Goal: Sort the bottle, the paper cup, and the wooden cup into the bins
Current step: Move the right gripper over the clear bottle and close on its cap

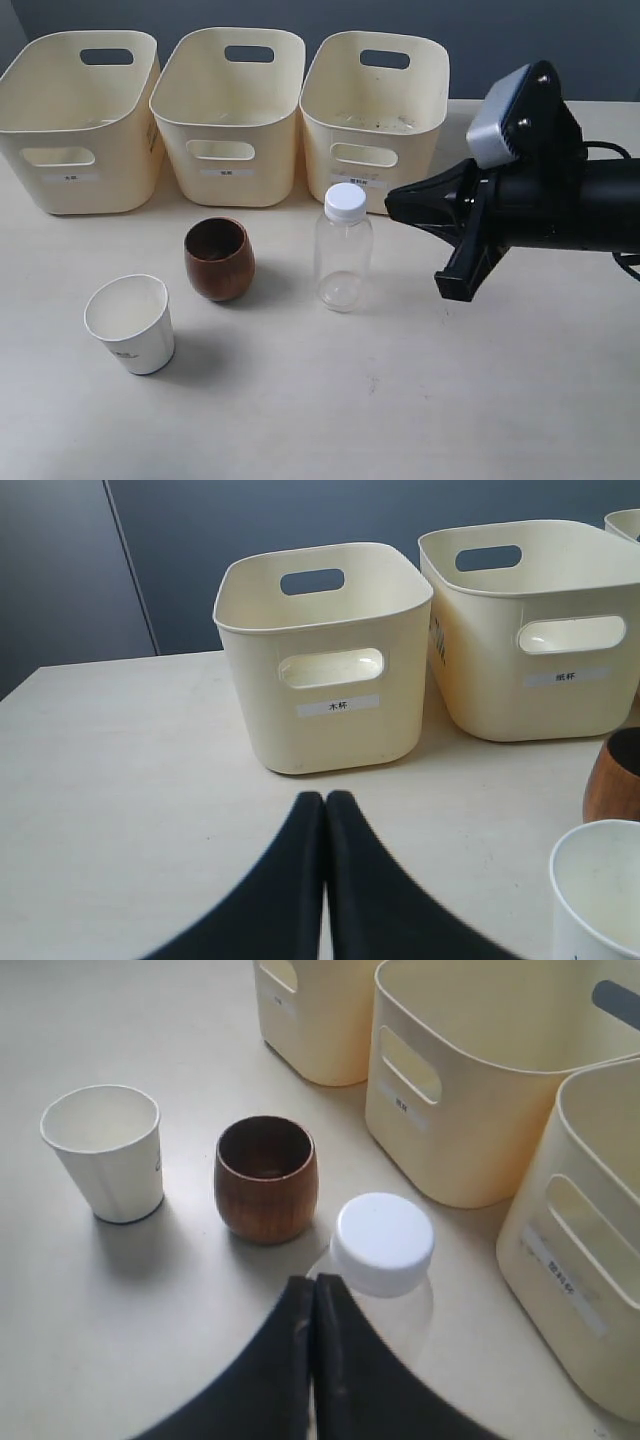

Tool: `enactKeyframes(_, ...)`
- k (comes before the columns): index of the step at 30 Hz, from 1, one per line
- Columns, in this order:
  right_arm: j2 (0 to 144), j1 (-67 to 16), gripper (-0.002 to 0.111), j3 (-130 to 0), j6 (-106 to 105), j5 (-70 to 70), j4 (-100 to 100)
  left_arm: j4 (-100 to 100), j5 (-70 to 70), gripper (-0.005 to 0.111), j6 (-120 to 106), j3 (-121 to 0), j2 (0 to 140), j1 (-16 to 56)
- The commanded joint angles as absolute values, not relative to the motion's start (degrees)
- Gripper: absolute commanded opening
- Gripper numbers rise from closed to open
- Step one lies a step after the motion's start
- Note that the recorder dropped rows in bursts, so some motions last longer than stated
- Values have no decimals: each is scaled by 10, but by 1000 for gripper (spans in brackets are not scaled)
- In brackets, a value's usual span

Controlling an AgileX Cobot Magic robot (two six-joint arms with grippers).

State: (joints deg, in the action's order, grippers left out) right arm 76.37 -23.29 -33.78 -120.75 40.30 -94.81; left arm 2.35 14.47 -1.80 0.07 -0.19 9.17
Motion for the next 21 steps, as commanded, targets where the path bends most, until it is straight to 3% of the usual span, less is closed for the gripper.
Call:
enactKeyframes(1, 763, -235, 11, -327, -1208, 410, -941, 25, 137, 0, -16, 0, 0, 93)
enactKeyframes(4, 763, -235, 40, -327, -1201, 424, -942, 25, 137, 0, -16, 0, 0, 93)
enactKeyframes(5, 763, -235, 65, -327, -1194, 424, -949, 25, 137, 0, -16, 0, 0, 93)
enactKeyframes(7, 766, -235, 87, -327, -1181, 416, -968, 25, 137, 0, -16, 0, 0, 93)
enactKeyframes(21, 838, -235, 84, -381, -1206, 416, -999, 25, 137, 0, -16, 0, 0, 93)
